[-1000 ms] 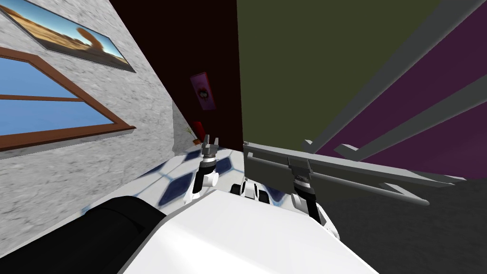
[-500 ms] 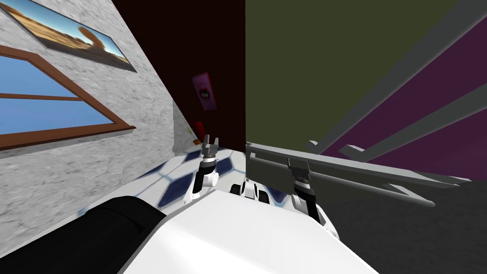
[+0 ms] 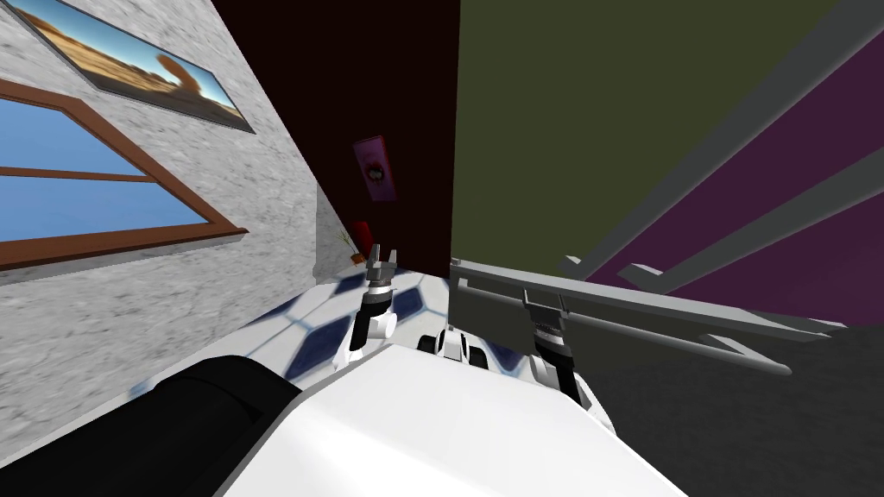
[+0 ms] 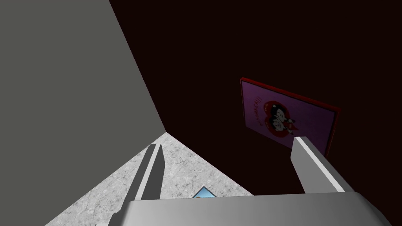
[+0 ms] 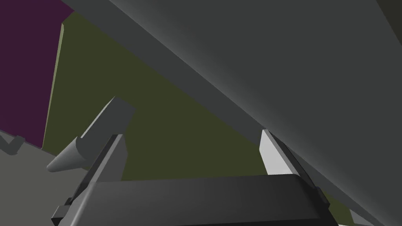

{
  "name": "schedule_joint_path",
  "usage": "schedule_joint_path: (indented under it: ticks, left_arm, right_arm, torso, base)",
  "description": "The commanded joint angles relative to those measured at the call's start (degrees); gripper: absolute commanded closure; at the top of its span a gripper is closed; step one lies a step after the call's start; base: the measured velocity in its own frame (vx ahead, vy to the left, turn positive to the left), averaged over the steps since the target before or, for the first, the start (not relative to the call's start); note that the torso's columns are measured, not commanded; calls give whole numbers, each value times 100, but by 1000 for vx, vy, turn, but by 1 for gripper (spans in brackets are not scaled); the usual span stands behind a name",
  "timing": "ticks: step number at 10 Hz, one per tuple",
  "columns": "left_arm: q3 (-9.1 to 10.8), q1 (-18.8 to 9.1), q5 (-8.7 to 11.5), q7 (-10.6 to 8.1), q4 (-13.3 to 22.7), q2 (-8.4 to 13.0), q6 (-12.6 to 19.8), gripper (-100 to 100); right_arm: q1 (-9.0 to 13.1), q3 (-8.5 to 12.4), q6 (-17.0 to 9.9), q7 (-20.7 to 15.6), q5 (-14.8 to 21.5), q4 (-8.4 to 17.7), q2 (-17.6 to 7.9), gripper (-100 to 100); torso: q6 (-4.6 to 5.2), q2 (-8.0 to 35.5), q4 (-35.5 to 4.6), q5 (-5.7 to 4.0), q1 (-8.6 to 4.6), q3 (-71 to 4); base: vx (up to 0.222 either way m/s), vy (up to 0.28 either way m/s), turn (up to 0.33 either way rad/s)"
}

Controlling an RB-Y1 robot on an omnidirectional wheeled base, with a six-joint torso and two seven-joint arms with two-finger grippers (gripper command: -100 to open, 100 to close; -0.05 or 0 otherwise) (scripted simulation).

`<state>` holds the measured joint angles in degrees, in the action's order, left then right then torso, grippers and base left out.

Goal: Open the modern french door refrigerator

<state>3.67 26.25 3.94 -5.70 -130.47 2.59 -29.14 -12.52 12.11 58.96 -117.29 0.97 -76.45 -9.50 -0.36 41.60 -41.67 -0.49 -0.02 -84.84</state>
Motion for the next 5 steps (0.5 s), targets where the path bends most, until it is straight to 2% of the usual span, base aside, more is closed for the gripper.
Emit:
schedule_joint_path:
  ticks: [1, 2, 5]
  left_arm:
    - [0, 0, 0, 0, 0, 0, 0, 0]
    - [0, 0, 0, 0, 0, 0, 0, 0]
    - [0, 0, 0, 0, 0, 0, 0, 0]
  right_arm:
    - [-27, -19, 23, -447, 67, 264, 67, -100]
    - [-27, -19, 23, -527, 67, 264, 67, -100]
    - [-13, 52, 159, -1065, 135, 583, 126, -100]
  torso:
    - [-6, -16, 16, -13, -1, -5]
    - [0, -14, 10, -8, -8, -8]
    - [-5, -22, 16, -15, -16, -10]
  base:
    - [9, 73, 16]
    - [-1, 33, 2]
    - [3, 60, 16]
